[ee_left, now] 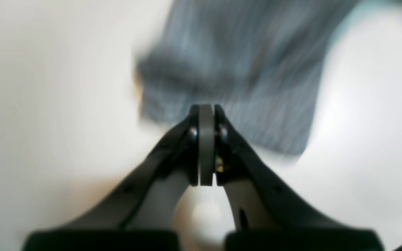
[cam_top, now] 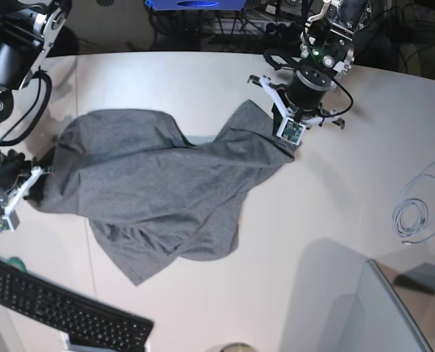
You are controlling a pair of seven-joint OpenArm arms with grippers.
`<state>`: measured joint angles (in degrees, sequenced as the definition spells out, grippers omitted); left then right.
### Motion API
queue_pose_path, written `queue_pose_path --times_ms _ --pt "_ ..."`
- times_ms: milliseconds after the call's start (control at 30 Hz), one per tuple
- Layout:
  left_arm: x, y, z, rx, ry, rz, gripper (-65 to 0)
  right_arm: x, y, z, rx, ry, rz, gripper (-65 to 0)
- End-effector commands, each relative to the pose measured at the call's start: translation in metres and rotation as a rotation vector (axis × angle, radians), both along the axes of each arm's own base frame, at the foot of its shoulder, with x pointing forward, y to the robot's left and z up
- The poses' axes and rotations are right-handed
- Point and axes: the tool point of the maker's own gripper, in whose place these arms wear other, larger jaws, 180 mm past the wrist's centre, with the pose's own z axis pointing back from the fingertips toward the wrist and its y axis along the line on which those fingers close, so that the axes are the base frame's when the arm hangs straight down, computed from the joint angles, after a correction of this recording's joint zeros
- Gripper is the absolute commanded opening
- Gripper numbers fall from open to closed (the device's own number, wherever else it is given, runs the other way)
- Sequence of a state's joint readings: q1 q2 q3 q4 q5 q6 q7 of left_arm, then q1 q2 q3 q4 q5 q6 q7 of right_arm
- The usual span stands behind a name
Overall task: Layout the t-shirt on the table in an organized manner, then fold the t-shirt properly
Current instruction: 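Grasp the shirt with the left gripper and pull it away from the right gripper, then pull the shirt edge with the right gripper to spread it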
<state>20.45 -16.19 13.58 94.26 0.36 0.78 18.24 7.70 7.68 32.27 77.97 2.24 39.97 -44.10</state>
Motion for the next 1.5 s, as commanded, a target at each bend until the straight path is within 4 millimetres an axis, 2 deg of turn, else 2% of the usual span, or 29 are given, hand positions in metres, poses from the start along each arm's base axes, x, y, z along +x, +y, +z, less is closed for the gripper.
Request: queue_pose_path --times_ms 0,100,200,267,367,433,500,533,600,700,733,900,1000,1100,1233,1367,1467 --pt "0.001 0.002 0.010 0.001 -0.032 0.001 -65.0 0.016 -0.005 0.019 -0.017 -0.062 0.007 -56.3" --pt "0.006 0.004 0.028 -0.011 -0.077 0.019 -65.0 0.011 -0.009 0.022 -0.046 -0.062 0.019 -40.1" --pt "0.013 0.017 0.042 -0.004 -0.116 0.052 -65.0 -0.003 -0.017 0.042 -0.128 -0.104 0.035 -23.1" --pt "0.016 0.027 0.045 0.007 -0.128 0.075 -65.0 -0.016 -0.013 0.057 -0.175 -0.139 0.054 -20.6" --pt "0.021 0.039 0.047 0.022 -0.137 0.103 -65.0 -0.043 0.017 0.059 -0.171 -0.150 0.084 -20.3" --pt "0.021 0.048 0.044 0.035 -0.132 0.123 -65.0 -0.057 0.053 0.046 -0.121 -0.125 0.142 -20.3" --pt "0.021 0.057 0.043 0.045 -0.130 0.144 -65.0 -0.070 0.087 0.027 -0.075 -0.075 0.229 -22.2" --pt "0.020 0.063 0.040 0.054 -0.122 0.156 -65.0 -0.075 0.107 0.016 -0.043 -0.045 0.276 -26.3" --pt "0.017 0.082 0.035 0.080 -0.109 0.191 -65.0 -0.083 0.138 -0.003 0.012 0.003 0.342 -39.6" --pt "0.004 0.115 0.025 0.122 -0.074 0.262 -65.0 -0.088 0.167 -0.020 0.058 0.054 0.413 -60.3" --pt "0.000 0.125 0.025 0.135 -0.069 0.286 -65.0 -0.089 0.177 -0.025 0.080 0.067 0.425 -64.8" --pt "-0.023 0.174 0.021 0.191 -0.033 0.397 -65.0 -0.086 0.186 -0.043 0.136 0.116 0.401 -63.6" --pt "-0.032 0.196 0.020 0.213 -0.021 0.456 -65.0 -0.094 0.188 -0.055 0.149 0.156 0.399 -63.6" --pt "-0.036 0.205 0.018 0.224 -0.013 0.479 -65.0 -0.106 0.180 -0.071 0.151 0.214 0.388 -63.6" --pt "-0.036 0.202 0.017 0.219 -0.010 0.473 -65.0 -0.123 0.144 -0.089 0.099 0.295 0.380 -63.6" --pt "-0.033 0.201 0.018 0.216 -0.017 0.473 -65.0 -0.124 0.097 -0.089 0.067 0.298 0.263 -63.6" --pt "-0.032 0.201 0.018 0.215 -0.018 0.473 -65.0 -0.123 0.049 -0.087 0.020 0.307 0.179 -63.6"
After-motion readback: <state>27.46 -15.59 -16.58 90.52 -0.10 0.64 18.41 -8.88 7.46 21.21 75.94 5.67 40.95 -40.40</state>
